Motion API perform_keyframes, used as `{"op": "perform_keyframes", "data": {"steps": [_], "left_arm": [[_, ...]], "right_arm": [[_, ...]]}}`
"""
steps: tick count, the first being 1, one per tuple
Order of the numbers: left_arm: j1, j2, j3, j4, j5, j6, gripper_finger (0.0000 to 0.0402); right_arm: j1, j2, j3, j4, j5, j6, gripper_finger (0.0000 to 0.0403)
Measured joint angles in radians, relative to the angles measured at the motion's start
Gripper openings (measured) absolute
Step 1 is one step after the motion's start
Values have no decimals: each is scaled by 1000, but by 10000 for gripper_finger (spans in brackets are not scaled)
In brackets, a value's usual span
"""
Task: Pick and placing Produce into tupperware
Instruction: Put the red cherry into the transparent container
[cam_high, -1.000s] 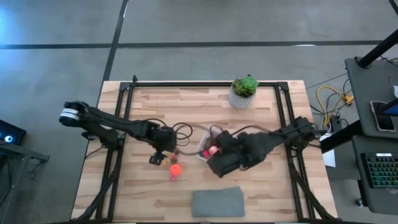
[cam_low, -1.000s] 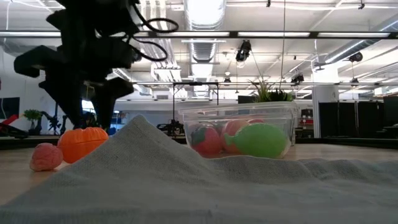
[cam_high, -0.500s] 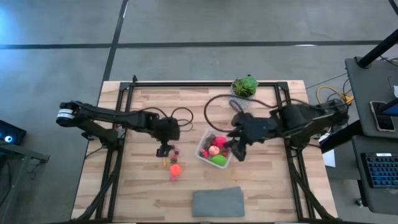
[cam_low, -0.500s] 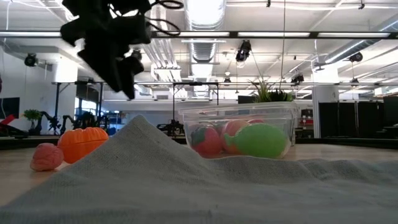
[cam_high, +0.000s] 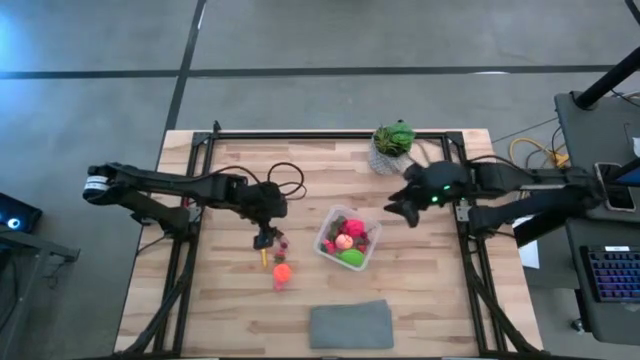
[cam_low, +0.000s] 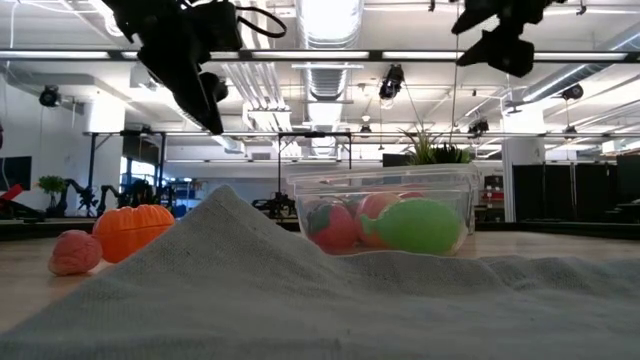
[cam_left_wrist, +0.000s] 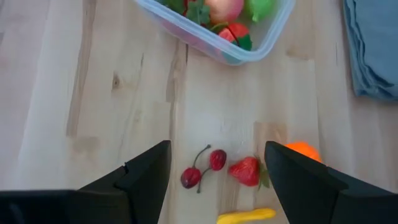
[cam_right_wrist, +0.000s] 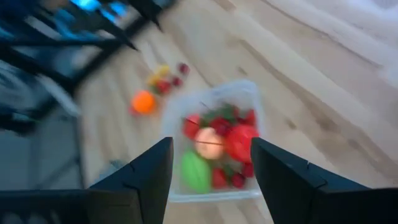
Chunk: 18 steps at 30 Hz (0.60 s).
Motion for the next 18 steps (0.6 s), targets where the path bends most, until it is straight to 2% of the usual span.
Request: {"op": "perform_keyframes", "data": {"steps": [3,5,9,13,15,18], "left_arm": [[0,0,-1,-1,0,-18,244],[2,-3,-1,1,0,2,244],[4,-3,-2,0,-2,60,244],[9,5,-2,14,-6,61,244],[15,12,-4,14,-9,63,244],[27,27,-6,13,-10,64,244]], "right_arm": [[-16,-117,-107,142,-51,26,207],[-15,-189,-158,206,-46,54,207],[-16,-292,-202,227,67,212,207],[-12,-367,-227,233,109,321,207],[10,-379,-246,293,143,265,207],[57,-379,-272,345,104,16,207]]}}
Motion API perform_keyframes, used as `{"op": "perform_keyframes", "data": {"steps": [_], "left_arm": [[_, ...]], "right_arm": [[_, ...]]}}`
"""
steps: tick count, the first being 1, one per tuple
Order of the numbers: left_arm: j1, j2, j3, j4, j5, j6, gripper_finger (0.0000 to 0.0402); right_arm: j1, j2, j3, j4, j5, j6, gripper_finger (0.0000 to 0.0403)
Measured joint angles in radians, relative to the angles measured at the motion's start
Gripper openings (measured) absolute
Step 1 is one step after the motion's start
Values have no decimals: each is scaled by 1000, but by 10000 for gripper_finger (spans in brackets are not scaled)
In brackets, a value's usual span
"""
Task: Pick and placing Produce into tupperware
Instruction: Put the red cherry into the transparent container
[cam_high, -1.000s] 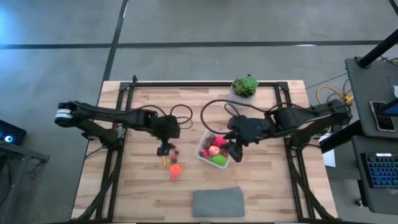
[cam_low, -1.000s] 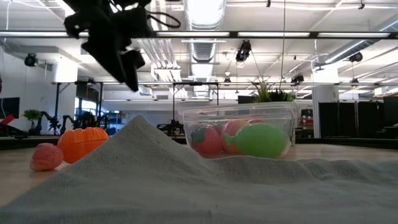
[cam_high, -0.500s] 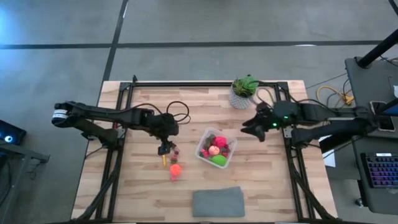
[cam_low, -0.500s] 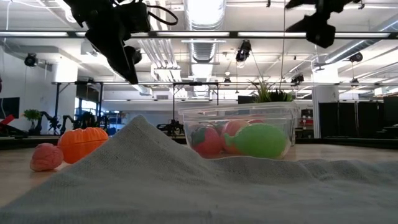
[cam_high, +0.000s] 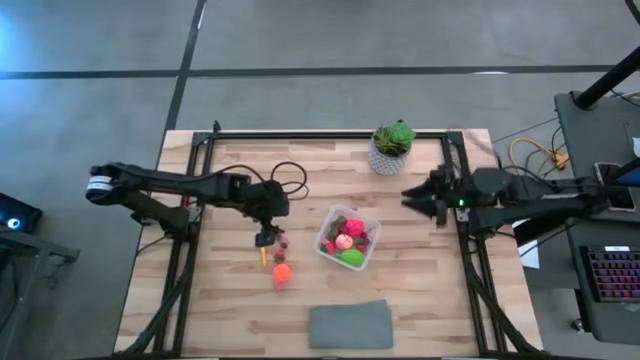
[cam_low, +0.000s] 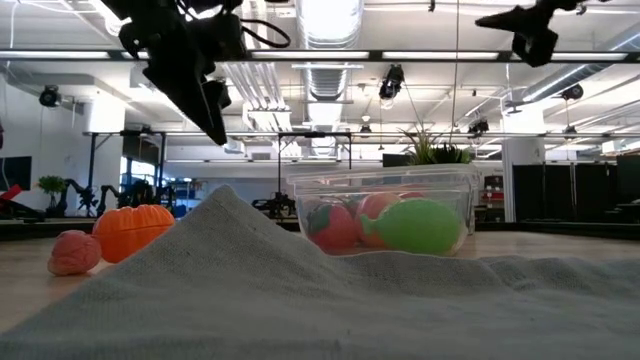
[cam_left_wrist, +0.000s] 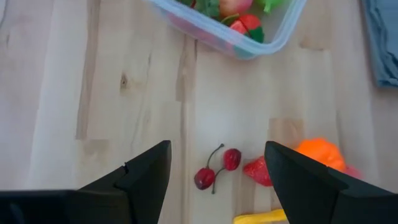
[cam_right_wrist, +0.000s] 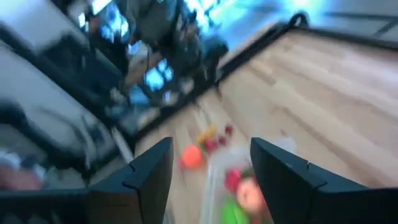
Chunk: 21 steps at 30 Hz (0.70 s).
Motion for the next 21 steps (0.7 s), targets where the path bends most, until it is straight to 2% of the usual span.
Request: {"op": "perform_keyframes", "data": {"steps": [2,5,6,8,12,16,21], "left_arm": [[10,8,0,-4,0,0,244],[20,13,2,-3,-3,0,244],[20,12,2,-3,-2,0,244],[22,11,2,-3,-2,-1,244],[22,11,3,-3,-2,-3,244],[22,11,3,2,-2,-8,244],[22,8,1,-1,-10,-9,244]], "right_arm": [[4,-3,-18,-45,9,31,207],[-4,-14,-43,-191,88,293,208],[-1,-13,-55,-210,88,316,208],[17,-12,-89,-122,41,222,208],[27,-42,-198,170,-85,38,206],[40,-113,-342,390,-111,5,206],[46,-195,-464,498,-143,6,205]]}}
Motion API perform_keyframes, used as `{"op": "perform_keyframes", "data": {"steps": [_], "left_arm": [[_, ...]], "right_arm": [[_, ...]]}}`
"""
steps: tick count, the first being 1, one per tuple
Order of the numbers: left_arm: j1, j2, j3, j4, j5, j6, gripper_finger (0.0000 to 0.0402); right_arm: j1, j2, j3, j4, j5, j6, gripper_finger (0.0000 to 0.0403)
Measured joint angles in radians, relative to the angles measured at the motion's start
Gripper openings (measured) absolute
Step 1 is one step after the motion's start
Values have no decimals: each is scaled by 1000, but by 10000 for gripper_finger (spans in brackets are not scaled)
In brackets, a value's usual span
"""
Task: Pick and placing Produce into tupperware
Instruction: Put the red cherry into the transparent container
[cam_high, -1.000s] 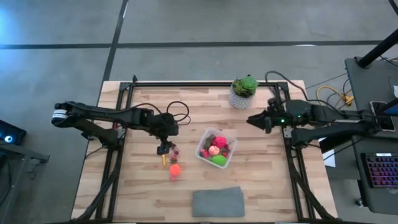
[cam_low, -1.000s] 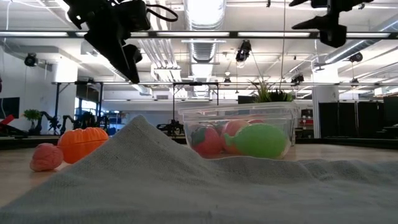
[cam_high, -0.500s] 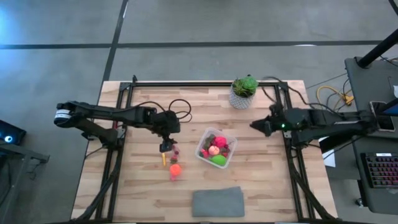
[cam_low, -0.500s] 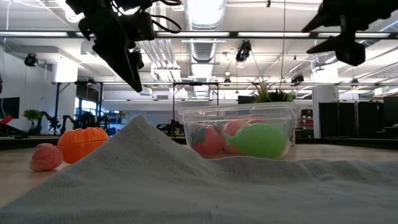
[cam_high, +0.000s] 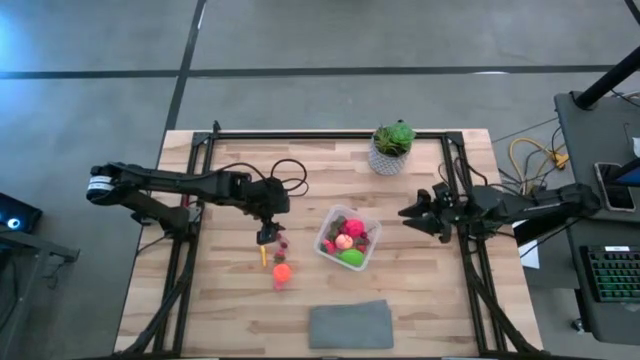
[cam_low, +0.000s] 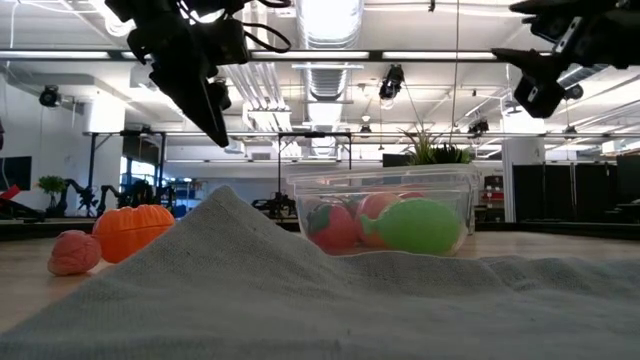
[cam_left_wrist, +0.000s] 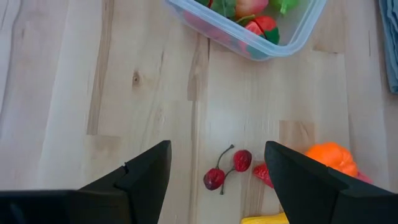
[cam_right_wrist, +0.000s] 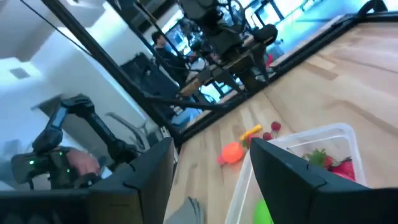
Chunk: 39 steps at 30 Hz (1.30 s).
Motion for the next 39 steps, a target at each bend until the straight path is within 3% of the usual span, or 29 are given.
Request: {"op": "perform_keyframes", "data": {"steps": [6,17,21,31,39], "left_arm": [[0,0,-1,1,-4,5,244],[0,2,-3,-5,-4,1,245],[-1,5,-3,-13,-4,35,245],[-1,20,-36,-39,-4,428,244],[-2,155,-62,-20,-5,472,244]], "right_arm": [[0,-136,-83,12,8,-17,205],[0,-370,-145,10,60,-215,205],[0,-375,-152,8,70,-236,205],[0,-354,-154,10,86,-109,205],[0,-349,-154,10,86,-44,206]]}}
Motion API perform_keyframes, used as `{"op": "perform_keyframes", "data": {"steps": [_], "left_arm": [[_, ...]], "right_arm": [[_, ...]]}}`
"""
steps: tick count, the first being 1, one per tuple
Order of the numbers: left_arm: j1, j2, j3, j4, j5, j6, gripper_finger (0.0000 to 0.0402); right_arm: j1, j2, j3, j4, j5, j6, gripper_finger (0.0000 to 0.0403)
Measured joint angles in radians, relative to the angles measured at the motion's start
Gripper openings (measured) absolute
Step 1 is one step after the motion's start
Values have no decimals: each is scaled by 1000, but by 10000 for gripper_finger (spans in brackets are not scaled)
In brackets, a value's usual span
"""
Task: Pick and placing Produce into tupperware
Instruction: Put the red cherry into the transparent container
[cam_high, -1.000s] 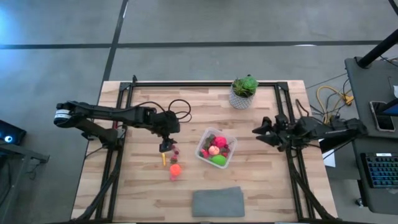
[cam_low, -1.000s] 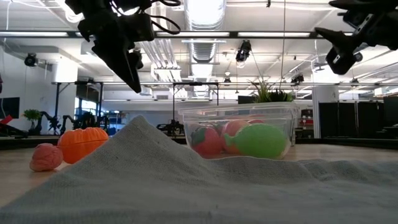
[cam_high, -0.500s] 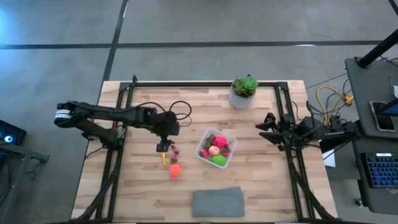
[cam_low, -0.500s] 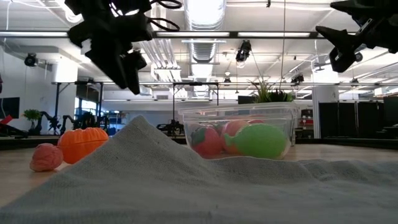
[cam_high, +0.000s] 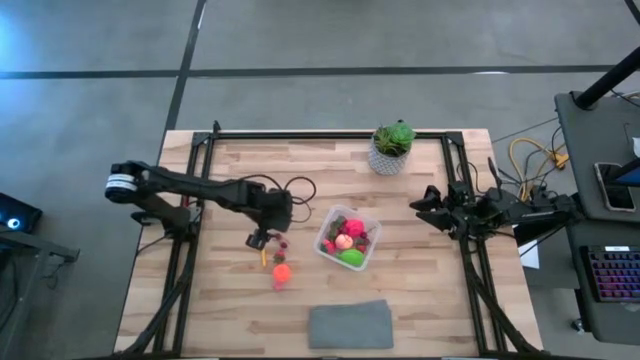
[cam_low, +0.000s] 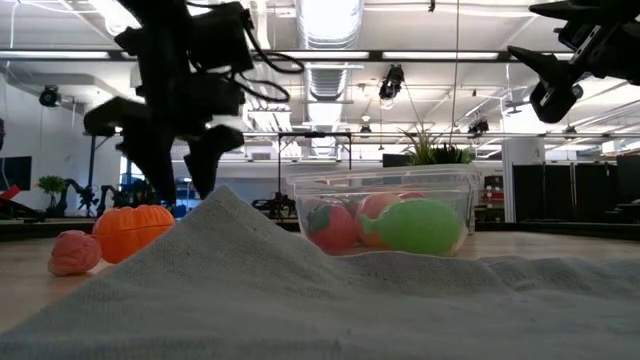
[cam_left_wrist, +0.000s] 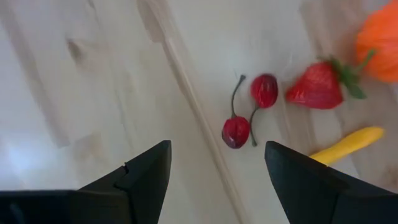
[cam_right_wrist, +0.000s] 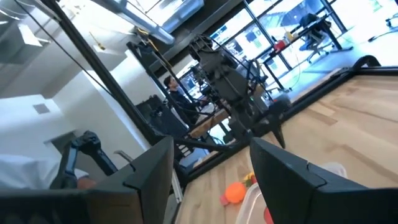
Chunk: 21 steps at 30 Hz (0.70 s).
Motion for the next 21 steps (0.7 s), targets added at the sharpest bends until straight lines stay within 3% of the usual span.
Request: {"op": "perform_keyframes", "data": {"steps": [10,21], "left_arm": [[0,117,-5,20,-4,10,239],[-23,128,-11,52,8,-76,178]], "right_arm": [[0,1,0,0,0,0,206],[0,1,1,0,0,0,206]]}}
